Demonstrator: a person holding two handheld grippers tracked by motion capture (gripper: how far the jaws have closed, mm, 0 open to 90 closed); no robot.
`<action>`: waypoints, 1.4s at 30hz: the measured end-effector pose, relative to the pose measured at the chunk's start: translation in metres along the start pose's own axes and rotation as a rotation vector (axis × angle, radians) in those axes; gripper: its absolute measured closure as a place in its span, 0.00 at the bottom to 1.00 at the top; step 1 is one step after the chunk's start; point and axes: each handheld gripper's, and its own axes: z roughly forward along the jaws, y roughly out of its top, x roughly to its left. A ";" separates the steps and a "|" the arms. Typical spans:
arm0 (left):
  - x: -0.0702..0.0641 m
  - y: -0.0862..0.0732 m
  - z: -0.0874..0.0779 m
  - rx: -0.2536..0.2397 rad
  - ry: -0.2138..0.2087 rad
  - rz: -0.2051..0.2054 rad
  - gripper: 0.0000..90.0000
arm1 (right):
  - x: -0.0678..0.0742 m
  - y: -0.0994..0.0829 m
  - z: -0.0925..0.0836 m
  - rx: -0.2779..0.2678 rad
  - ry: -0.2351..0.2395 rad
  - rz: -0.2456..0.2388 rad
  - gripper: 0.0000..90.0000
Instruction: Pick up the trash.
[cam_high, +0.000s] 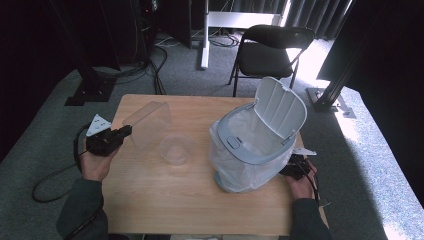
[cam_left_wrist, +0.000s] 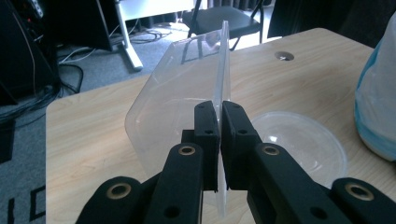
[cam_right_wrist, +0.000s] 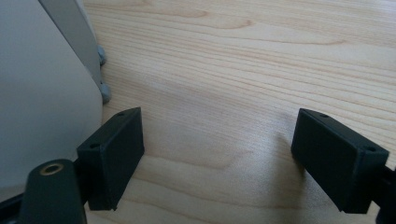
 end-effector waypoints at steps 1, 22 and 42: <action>-0.001 0.002 0.000 0.000 -0.002 0.003 0.96 | 0.000 0.000 0.000 0.000 0.000 0.000 0.18; -0.017 0.034 0.002 -0.044 -0.061 0.063 0.96 | 0.000 0.000 0.000 0.000 0.000 0.000 0.18; -0.029 0.061 0.001 -0.088 -0.125 0.116 0.96 | 0.000 0.000 0.000 0.000 0.000 0.000 0.18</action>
